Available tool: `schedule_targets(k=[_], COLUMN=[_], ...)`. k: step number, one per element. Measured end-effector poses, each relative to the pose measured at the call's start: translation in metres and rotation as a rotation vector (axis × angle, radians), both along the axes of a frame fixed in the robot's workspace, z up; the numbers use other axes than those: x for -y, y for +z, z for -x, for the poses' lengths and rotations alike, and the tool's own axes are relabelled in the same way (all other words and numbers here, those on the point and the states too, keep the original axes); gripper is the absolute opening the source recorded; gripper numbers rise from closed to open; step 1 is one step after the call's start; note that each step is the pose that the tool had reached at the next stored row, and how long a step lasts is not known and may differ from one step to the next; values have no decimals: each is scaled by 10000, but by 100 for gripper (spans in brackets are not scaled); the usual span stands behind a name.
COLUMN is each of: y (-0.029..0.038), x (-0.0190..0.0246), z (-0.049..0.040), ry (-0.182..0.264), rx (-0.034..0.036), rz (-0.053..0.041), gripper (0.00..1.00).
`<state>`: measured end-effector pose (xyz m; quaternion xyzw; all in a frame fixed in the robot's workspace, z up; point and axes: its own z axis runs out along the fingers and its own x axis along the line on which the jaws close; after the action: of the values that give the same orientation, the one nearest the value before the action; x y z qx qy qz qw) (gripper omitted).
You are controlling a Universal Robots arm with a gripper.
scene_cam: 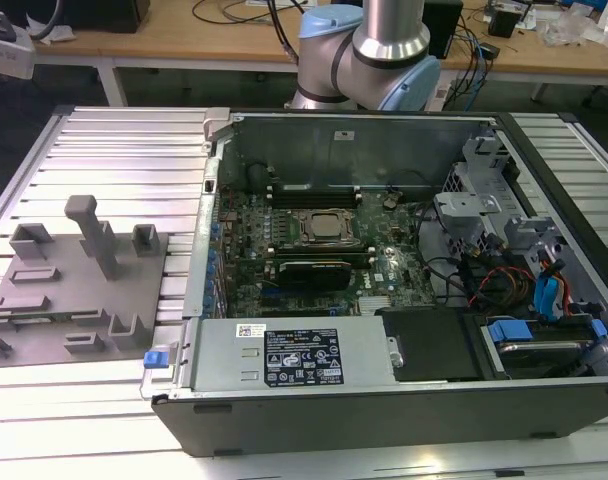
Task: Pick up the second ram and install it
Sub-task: 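Pick up the second ram and move it above second insertion slot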
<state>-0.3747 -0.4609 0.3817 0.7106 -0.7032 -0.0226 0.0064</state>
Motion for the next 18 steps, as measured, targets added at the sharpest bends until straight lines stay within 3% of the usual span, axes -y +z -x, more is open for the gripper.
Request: schedule_targets(k=[5, 9, 10, 14, 18], y=[0, -1, -2, -5, -112], x=[0, 0, 0, 0, 0], z=[0, 0, 0, 0, 0], ry=[18, 37, 345, 389, 389], rx=[0, 1, 2, 0, 0], rz=[0, 0, -1, 0, 0], gripper=[11, 30, 30, 30, 30])
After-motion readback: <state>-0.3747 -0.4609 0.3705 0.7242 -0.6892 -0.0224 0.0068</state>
